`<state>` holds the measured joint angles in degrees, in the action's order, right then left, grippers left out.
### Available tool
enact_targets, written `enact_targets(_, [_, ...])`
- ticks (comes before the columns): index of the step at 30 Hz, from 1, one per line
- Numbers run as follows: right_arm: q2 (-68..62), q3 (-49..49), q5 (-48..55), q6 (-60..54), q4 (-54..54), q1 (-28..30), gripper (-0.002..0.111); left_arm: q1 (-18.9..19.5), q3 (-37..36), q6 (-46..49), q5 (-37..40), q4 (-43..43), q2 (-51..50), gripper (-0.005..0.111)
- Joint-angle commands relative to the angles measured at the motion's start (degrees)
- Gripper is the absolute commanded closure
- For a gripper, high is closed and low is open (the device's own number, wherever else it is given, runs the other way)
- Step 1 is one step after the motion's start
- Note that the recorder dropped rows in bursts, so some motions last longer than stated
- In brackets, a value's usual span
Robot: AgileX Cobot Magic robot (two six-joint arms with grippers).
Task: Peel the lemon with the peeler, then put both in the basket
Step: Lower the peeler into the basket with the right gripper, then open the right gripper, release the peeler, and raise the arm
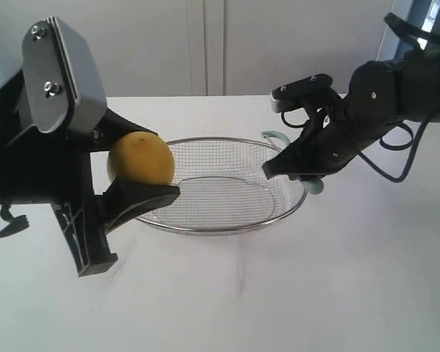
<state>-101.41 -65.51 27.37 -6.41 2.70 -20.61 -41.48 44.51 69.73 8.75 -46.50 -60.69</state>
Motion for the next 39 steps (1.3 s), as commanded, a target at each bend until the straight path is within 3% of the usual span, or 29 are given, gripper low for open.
enact_targets(1, [-2.5,-0.4,-3.2,0.3,1.5,0.0,0.108,-0.3,0.0,-0.5,0.1,-0.9,0.8,0.107])
enact_targets(16, [-4.2,-4.7,-2.1,-4.2,4.1,-5.6,0.108,-0.3,0.0,-0.5,0.1,-0.9,0.8,0.107])
enact_targets(26, [-9.2,-4.7,-4.3,-6.6,4.1,-5.6,0.107,-0.3,0.0,-0.5,0.1,-0.9,0.8,0.107])
enact_targets(33, [-9.2,-4.7,-4.8,-6.7,5.1,-5.6,0.063,-0.3,0.0,-0.5,0.1,-0.9,0.8,0.107])
enact_targets(39, [-6.9,-4.7,-4.4,-6.7,5.5,-5.6,0.061,-0.3,0.0,-0.5,0.1,-0.9,0.8,0.107])
